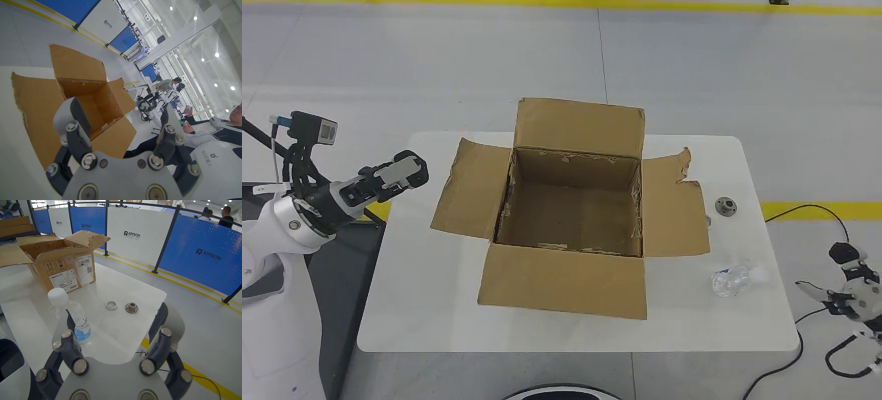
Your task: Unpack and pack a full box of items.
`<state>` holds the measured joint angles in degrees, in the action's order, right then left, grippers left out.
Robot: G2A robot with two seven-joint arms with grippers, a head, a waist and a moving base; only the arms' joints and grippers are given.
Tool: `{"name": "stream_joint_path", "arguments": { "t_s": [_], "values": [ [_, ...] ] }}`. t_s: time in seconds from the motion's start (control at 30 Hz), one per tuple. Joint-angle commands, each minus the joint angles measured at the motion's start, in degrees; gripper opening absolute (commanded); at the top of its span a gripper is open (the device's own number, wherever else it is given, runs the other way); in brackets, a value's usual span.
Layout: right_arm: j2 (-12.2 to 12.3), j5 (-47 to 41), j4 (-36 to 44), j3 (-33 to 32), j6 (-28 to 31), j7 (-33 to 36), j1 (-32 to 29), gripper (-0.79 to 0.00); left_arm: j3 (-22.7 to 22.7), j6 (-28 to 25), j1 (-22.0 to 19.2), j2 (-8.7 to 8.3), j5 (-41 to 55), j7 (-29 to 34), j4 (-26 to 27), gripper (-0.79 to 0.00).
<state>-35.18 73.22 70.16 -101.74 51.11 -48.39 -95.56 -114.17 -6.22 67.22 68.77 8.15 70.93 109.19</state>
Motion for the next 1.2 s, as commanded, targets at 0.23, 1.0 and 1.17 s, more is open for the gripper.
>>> {"name": "stream_joint_path", "arguments": {
  "t_s": [0.23, 1.0, 1.17],
  "values": [
    [-1.14, -2.04, 5.30, -5.38, -3.29, -0.20, -12.97, 0.000, 0.00, 0.00, 0.00, 0.00, 0.00, 0.00, 0.00, 0.000],
    [-2.04, -4.91, 9.15, -8.34, -5.08, 0.76, -19.56, 0.000, 0.00, 0.00, 0.00, 0.00, 0.00, 0.00, 0.00, 0.000],
    [-2.04, -4.91, 9.15, -8.34, -5.08, 0.76, -19.56, 0.000, 0.00, 0.00, 0.00, 0.00, 0.00, 0.00, 0.00, 0.000]
  ]
}}
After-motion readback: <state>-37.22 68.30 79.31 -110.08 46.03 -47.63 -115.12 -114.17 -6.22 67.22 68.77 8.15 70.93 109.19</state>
